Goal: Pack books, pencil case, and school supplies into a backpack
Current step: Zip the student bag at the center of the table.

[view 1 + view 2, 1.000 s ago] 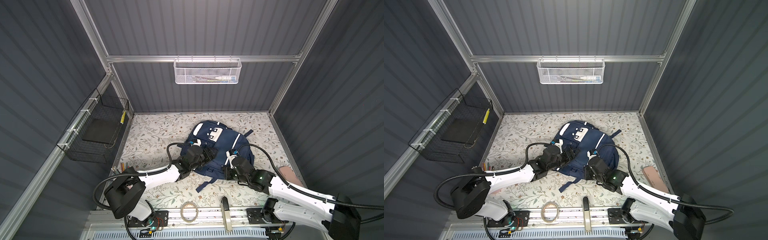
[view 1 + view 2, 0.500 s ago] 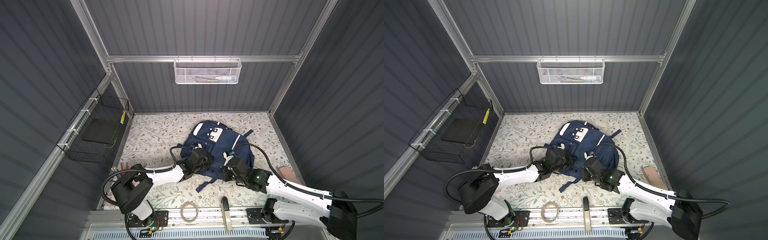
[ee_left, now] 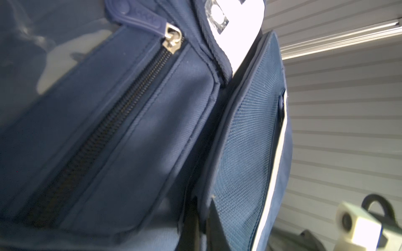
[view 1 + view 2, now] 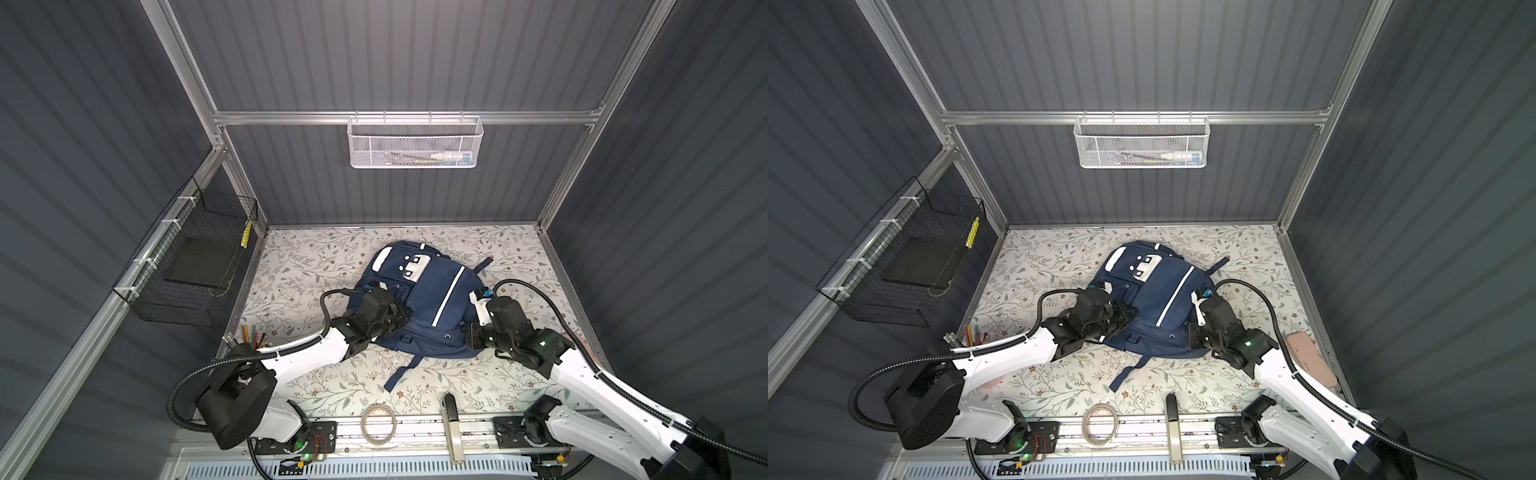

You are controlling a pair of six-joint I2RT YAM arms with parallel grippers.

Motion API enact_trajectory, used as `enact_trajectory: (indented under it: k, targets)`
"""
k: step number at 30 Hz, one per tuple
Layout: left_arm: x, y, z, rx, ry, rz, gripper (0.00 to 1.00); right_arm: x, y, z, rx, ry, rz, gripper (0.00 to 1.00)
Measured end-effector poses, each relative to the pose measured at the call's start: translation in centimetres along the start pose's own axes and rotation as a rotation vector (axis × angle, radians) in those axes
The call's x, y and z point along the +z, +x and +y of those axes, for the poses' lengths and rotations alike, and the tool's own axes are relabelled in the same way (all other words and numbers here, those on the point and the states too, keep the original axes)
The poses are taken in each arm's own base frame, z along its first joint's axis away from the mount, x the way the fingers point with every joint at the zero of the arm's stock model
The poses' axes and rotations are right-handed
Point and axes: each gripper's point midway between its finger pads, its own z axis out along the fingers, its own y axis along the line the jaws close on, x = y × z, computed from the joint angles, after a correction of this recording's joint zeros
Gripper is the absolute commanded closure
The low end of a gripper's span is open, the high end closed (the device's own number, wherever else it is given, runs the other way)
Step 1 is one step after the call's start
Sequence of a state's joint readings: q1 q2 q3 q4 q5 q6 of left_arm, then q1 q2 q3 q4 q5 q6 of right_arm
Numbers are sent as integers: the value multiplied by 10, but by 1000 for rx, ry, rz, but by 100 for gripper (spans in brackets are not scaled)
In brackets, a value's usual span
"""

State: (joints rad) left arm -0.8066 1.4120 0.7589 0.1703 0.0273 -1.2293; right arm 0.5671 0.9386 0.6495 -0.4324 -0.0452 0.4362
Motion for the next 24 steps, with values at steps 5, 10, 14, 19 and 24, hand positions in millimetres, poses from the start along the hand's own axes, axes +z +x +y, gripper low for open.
enact_trajectory:
  k: [5,10,14,19,24]
  targets:
    - [-1,-6,6,9,-13,7,100,8,-10,-5,-13,-3,37,100]
    - [-4,-29,19,14,-39,-4,100,11,-10,18,-103,-40,51,100]
    - [-7,-53,32,8,-65,-6,78,17,-2,48,-195,-70,67,100]
    - [-19,-116,42,-25,-87,-140,29,40,15,83,-242,-95,151,100]
    - [-48,-132,37,-42,-68,-230,21,73,12,124,-251,-93,207,100]
